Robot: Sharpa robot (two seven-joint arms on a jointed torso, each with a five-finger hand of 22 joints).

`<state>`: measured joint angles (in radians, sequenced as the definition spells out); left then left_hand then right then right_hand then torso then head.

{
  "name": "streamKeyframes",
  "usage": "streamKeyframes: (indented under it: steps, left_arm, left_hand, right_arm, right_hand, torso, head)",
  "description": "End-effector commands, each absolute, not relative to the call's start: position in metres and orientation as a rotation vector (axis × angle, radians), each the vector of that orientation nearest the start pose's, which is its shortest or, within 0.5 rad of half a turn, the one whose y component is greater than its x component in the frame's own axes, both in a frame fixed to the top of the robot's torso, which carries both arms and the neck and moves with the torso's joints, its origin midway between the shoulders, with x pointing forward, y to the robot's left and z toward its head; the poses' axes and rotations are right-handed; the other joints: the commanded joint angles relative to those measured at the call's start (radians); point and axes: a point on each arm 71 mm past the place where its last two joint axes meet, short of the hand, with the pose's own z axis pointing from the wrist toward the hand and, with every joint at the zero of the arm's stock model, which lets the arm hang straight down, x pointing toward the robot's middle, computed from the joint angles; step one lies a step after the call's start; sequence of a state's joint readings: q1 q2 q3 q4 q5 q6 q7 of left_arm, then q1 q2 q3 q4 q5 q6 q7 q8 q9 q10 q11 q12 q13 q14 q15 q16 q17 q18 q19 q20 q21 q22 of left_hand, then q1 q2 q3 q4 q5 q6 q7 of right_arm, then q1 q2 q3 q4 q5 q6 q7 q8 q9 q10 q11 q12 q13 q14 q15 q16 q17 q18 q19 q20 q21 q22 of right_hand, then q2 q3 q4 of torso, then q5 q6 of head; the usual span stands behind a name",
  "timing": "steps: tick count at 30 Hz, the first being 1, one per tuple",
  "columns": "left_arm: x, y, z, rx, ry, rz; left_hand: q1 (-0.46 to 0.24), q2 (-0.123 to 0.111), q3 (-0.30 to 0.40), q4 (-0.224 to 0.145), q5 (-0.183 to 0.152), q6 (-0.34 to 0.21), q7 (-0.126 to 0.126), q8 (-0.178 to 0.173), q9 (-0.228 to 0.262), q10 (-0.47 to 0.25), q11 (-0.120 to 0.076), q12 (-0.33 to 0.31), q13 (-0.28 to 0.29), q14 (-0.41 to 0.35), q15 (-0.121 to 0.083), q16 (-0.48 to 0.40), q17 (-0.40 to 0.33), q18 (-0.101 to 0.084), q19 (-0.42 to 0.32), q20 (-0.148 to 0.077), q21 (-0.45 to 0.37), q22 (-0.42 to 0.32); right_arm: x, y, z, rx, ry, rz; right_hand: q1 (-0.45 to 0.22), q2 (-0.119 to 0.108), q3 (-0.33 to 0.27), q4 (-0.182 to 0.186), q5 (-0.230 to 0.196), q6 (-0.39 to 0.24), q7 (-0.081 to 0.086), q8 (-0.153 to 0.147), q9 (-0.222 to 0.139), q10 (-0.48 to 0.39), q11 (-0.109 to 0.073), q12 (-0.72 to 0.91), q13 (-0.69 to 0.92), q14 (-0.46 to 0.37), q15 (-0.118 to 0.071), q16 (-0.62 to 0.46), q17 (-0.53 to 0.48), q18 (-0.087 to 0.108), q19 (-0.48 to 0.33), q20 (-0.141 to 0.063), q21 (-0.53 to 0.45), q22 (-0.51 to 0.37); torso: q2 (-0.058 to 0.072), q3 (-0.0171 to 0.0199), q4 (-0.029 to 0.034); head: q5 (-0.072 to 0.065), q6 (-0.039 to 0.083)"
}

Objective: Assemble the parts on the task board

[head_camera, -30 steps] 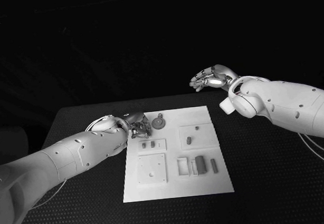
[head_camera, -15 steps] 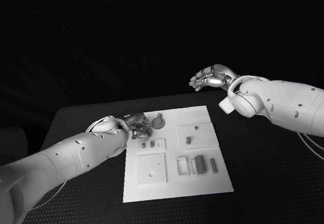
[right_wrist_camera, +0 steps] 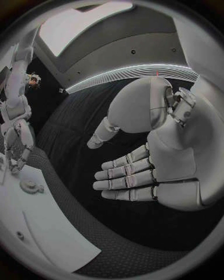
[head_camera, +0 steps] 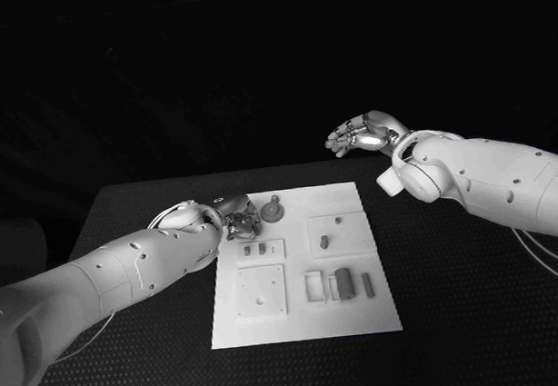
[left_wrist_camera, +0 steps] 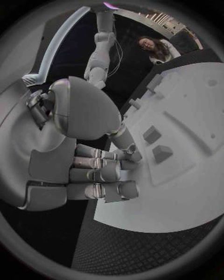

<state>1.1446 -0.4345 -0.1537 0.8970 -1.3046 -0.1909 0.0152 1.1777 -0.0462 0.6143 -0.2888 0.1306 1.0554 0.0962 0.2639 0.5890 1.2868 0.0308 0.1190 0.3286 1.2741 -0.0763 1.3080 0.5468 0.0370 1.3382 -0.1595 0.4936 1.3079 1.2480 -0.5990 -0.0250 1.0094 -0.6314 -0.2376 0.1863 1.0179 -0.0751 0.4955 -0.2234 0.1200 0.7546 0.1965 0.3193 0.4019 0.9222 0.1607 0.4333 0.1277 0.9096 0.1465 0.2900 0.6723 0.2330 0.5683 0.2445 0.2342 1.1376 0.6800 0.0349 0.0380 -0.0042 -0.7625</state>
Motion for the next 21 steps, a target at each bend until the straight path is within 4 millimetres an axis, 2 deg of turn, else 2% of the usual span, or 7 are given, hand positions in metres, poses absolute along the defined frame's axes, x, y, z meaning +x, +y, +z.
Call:
streamKeyframes:
  steps: [1,9,16,21]
  left_arm:
    - [0.5446,0.158,-0.2938,0.131,1.982,-0.587]
    - [0.5449,0.1596,-0.2942,0.127,1.987,-0.582]
    - [0.5453,0.1614,-0.2942,0.123,1.986,-0.576]
    - [0.5459,0.163,-0.2937,0.112,1.978,-0.574]
  left_hand:
    - [-0.013,-0.002,-0.006,0.001,-0.009,-0.001,0.017,0.0,-0.003,-0.008,0.011,-0.012,-0.002,0.002,0.004,-0.004,-0.001,0.078,-0.009,-0.01,0.004,0.021]
    - [-0.007,-0.021,-0.018,0.0,-0.021,-0.066,0.044,-0.035,-0.018,-0.044,0.025,-0.037,-0.005,-0.013,0.018,0.0,0.0,0.082,-0.019,-0.001,0.002,0.022]
    - [-0.003,-0.031,-0.023,0.0,-0.022,-0.087,0.05,-0.045,-0.025,-0.061,0.033,-0.047,-0.005,-0.018,0.025,0.003,0.001,0.087,-0.022,0.007,0.003,0.022]
    - [-0.003,-0.04,-0.03,0.001,-0.022,-0.14,0.057,-0.07,-0.038,-0.094,0.043,-0.055,-0.009,-0.022,0.036,0.008,0.002,0.095,-0.023,0.016,0.004,0.022]
  right_arm:
    - [0.5792,-0.2295,-0.1807,0.573,1.605,1.034]
    - [0.5793,-0.2299,-0.1807,0.574,1.605,1.033]
    - [0.5793,-0.2297,-0.1807,0.574,1.605,1.033]
    - [0.5794,-0.2296,-0.1807,0.574,1.605,1.033]
  right_hand:
    - [0.002,-0.003,0.001,0.004,0.002,-0.005,0.021,0.004,-0.001,0.002,0.002,-0.002,-0.002,-0.003,0.002,-0.007,0.001,-0.015,-0.003,0.0,-0.006,0.001]
    - [0.002,-0.004,0.001,0.004,0.002,-0.005,0.021,0.004,-0.001,0.002,0.002,-0.002,-0.002,-0.003,0.002,-0.007,0.001,-0.015,-0.003,0.0,-0.006,0.001]
    - [0.002,-0.004,0.001,0.004,0.002,-0.005,0.021,0.004,-0.001,0.002,0.002,-0.002,-0.002,-0.003,0.002,-0.007,0.001,-0.015,-0.003,0.0,-0.007,0.002]
    - [0.002,-0.004,0.0,0.004,0.002,-0.005,0.021,0.004,-0.002,0.001,0.002,-0.002,-0.002,-0.003,0.002,-0.007,0.002,-0.015,-0.003,0.0,-0.007,0.002]
  torso:
    - [0.0,0.0005,-0.0001]
    - [0.0,0.0002,-0.0003]
    - [0.0,-0.0001,0.0]
    - [0.0,-0.0004,-0.0001]
  head:
    - [0.0,-0.001]
    - [-0.002,-0.002]
    - [-0.002,-0.002]
    - [-0.002,-0.002]
